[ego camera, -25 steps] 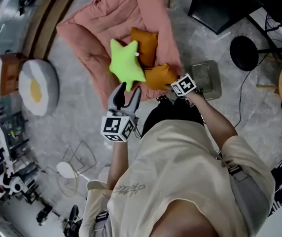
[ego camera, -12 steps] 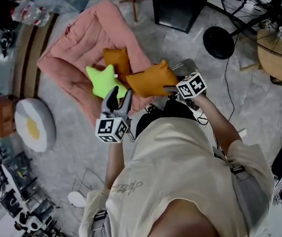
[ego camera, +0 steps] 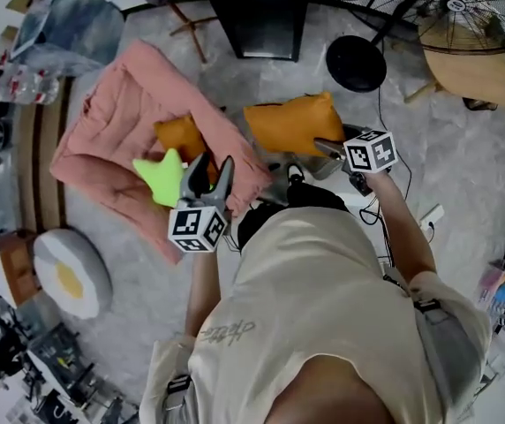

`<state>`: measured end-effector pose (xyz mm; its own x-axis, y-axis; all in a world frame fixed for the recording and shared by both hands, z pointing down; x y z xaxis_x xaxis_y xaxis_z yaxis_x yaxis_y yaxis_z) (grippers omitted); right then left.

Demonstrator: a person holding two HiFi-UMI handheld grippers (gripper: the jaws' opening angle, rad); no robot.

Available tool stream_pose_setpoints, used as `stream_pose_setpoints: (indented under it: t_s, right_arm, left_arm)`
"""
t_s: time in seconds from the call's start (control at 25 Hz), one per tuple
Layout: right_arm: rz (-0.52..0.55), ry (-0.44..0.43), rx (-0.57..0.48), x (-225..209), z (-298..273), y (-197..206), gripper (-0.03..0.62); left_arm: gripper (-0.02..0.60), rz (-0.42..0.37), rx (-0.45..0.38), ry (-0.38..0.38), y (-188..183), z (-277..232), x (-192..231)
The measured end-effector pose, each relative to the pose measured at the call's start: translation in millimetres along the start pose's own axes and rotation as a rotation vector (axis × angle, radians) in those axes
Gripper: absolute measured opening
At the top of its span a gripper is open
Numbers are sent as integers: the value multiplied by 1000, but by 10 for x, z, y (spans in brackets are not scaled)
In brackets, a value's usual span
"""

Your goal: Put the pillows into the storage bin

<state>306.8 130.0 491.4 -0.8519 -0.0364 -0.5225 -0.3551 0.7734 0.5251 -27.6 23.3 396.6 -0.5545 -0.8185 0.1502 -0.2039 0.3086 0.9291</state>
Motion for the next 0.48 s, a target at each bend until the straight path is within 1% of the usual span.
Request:
stream_pose_setpoints:
  t_s: [0.08, 0.16, 0.32, 0.48]
  right_arm:
    - [-56, 62, -19, -221, 75, 63, 305]
    - [-119, 124, -14, -426, 95, 167, 305]
    - [-243, 262, 1, -803, 39, 410, 307]
    - [-402, 338, -4, -1194, -157, 745, 308]
  left_arm:
    - [232, -7, 4, 20, -10, -79, -65]
    - [232, -18, 13, 30, -22, -130, -104]
    - [232, -16, 42, 24, -24, -173, -111]
    - [232, -15, 96, 14, 25, -206, -143]
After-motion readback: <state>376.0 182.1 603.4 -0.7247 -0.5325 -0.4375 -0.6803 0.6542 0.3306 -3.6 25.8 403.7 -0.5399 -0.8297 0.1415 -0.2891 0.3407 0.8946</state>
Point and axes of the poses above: the fingertips, and each gripper's own axes: z backward along the fingers, x to its left, y out of its underside, the point moved 9 cm from there along z, backward along the fingers, and after that the axes turned 6 degrees about -z, right-handed, at the moved point
